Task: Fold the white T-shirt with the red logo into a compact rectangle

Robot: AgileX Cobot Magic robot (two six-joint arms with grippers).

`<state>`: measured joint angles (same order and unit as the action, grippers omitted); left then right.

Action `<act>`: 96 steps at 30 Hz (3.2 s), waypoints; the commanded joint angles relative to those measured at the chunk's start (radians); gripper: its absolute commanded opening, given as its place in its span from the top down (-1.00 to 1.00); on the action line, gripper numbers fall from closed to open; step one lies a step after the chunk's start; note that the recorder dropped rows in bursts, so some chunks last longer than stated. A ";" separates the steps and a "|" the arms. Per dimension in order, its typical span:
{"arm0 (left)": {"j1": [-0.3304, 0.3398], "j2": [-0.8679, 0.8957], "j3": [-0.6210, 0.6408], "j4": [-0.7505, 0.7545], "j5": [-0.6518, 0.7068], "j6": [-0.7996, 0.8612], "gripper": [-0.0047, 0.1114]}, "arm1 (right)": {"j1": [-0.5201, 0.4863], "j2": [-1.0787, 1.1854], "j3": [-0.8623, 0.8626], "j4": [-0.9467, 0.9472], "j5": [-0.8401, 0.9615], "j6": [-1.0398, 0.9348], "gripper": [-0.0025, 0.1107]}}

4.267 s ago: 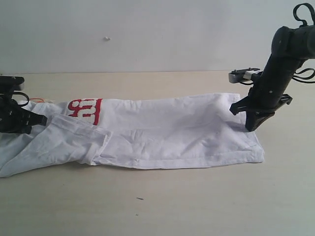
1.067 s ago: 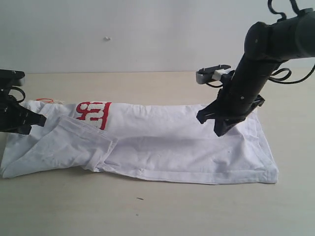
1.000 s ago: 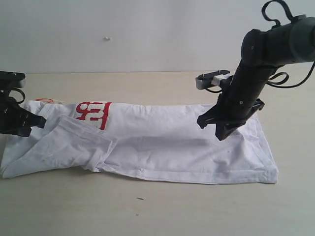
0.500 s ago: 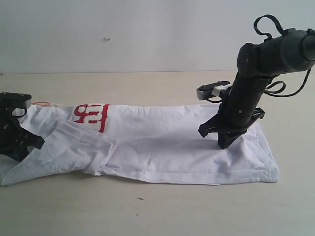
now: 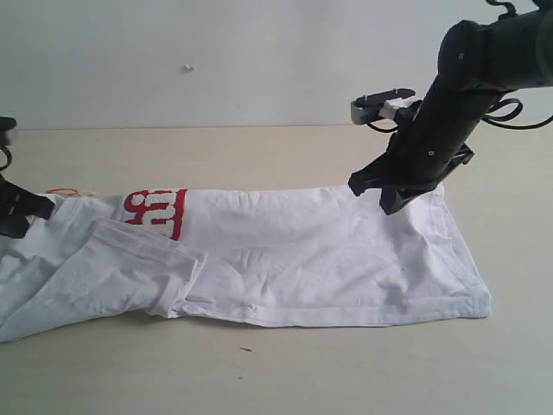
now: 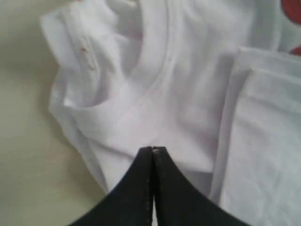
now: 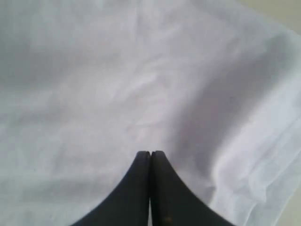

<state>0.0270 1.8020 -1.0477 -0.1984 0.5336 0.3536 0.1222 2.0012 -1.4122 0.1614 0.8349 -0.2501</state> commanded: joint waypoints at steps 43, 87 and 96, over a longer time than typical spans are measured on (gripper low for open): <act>0.262 0.372 -0.302 -0.672 0.159 0.523 -0.23 | 0.000 -0.079 -0.002 0.011 -0.014 -0.016 0.73; 0.010 0.113 -0.306 -0.623 0.313 0.358 0.92 | 0.000 -0.245 -0.145 0.340 0.193 -0.159 0.89; -0.319 0.094 -0.412 -0.627 0.242 0.130 0.92 | 0.000 -0.416 -0.145 0.412 0.257 -0.194 0.89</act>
<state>-0.2103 1.9091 -1.4275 -0.8089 0.8138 0.5455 0.1222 1.6302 -1.5507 0.5599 1.0829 -0.4312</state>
